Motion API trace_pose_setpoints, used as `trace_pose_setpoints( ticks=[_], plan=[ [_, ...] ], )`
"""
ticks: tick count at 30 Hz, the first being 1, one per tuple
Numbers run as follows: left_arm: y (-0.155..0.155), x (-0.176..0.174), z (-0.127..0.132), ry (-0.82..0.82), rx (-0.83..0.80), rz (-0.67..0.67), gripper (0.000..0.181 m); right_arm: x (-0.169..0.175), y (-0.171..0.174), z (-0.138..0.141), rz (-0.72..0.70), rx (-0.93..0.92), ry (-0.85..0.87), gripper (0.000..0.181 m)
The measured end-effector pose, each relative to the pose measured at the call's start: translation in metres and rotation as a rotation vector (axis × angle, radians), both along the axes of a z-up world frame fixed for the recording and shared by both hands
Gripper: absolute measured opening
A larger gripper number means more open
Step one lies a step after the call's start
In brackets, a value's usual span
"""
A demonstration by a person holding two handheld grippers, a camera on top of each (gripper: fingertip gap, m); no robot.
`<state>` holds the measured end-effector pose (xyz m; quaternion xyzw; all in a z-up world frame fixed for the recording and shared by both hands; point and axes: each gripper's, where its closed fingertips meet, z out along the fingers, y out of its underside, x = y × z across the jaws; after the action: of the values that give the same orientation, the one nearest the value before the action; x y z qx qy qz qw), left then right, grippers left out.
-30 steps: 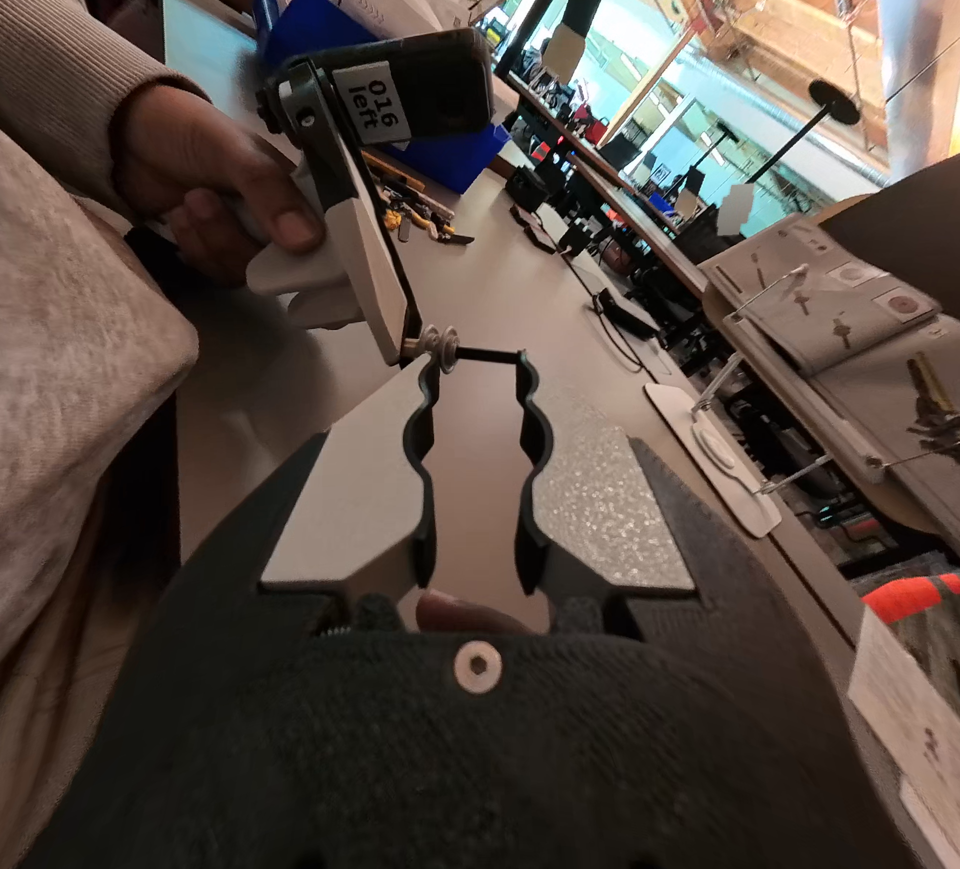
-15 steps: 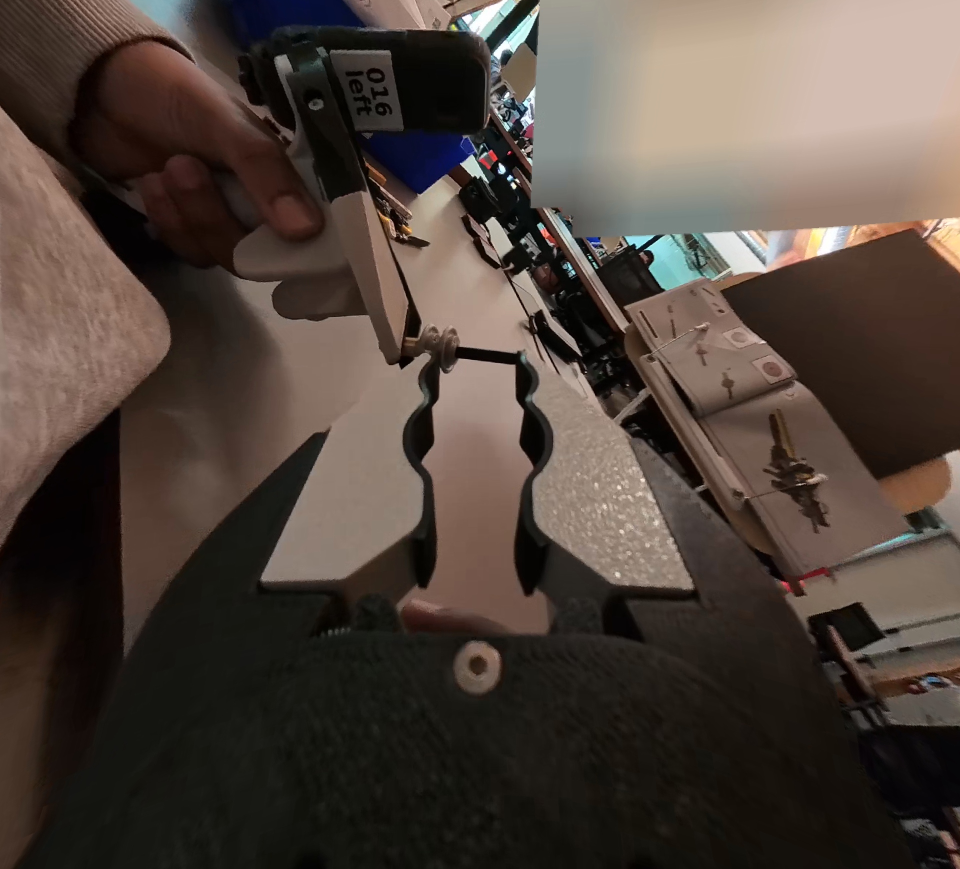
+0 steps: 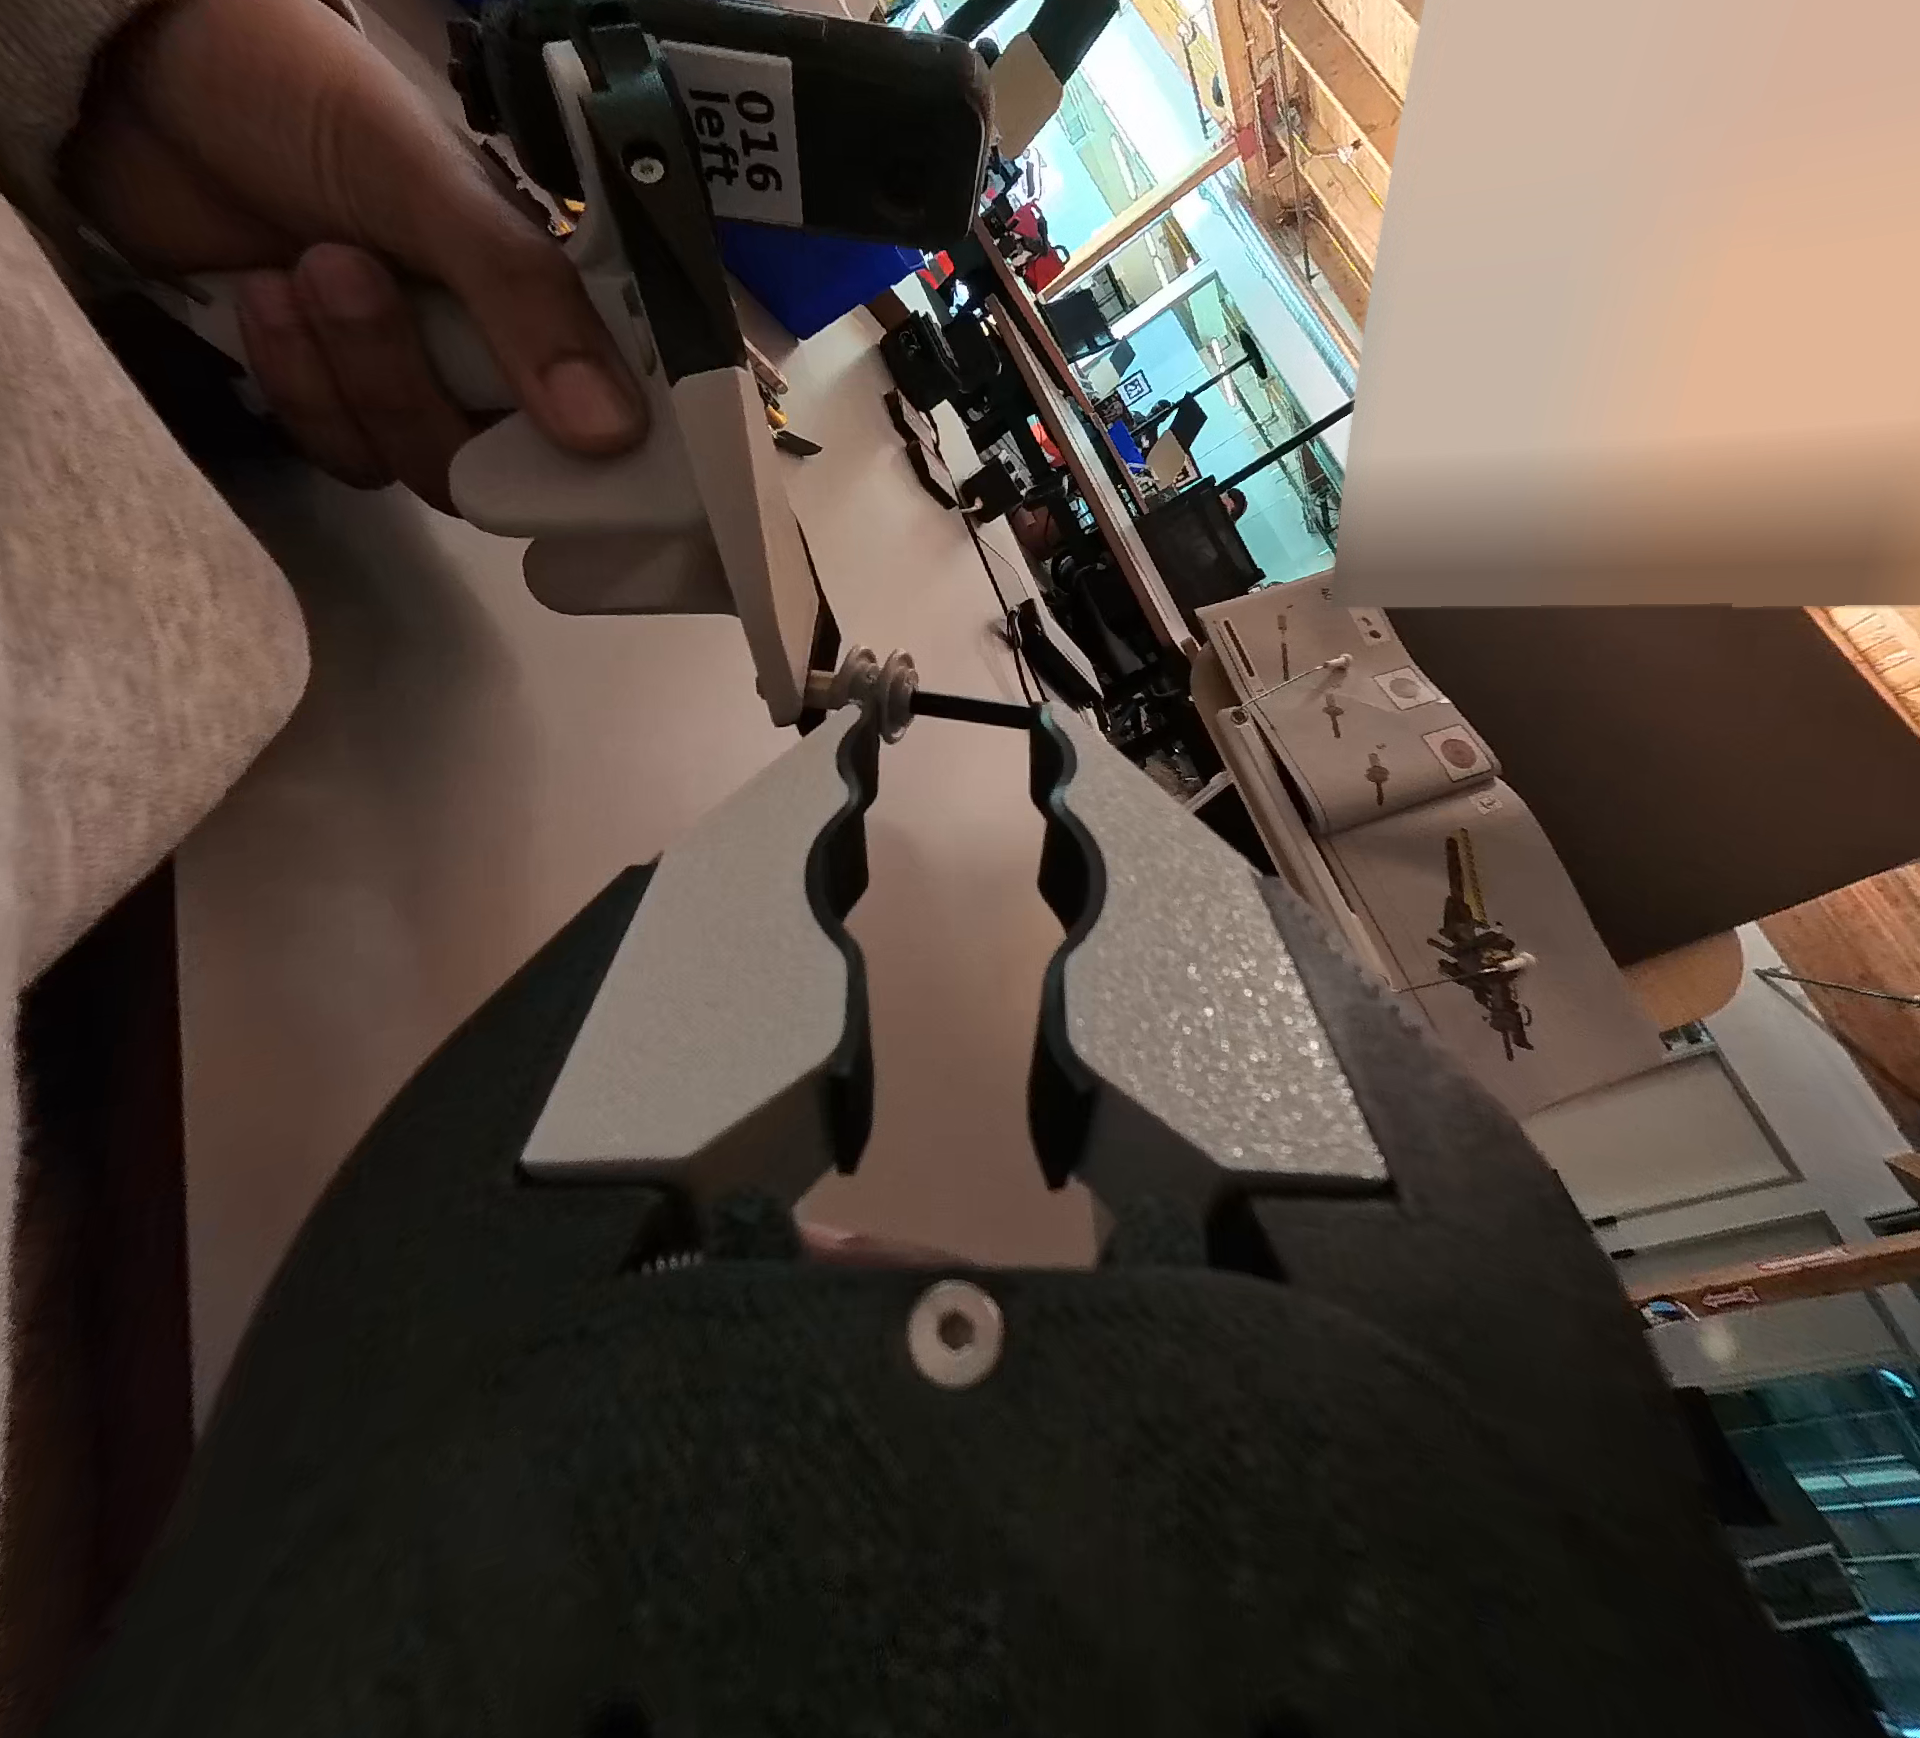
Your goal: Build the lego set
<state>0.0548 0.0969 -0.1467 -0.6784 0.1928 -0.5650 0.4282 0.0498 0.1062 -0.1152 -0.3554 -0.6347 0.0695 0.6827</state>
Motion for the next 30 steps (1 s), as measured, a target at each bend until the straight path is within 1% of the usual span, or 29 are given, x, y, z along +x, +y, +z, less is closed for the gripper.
trace_pose_setpoints(
  ticks=[30],
  plan=[
    [0.0022,-0.001,-0.0015,0.002,-0.012,0.013,0.003,-0.0015,0.0028,-0.0025,-0.005,-0.042,-0.01,0.028]
  ],
)
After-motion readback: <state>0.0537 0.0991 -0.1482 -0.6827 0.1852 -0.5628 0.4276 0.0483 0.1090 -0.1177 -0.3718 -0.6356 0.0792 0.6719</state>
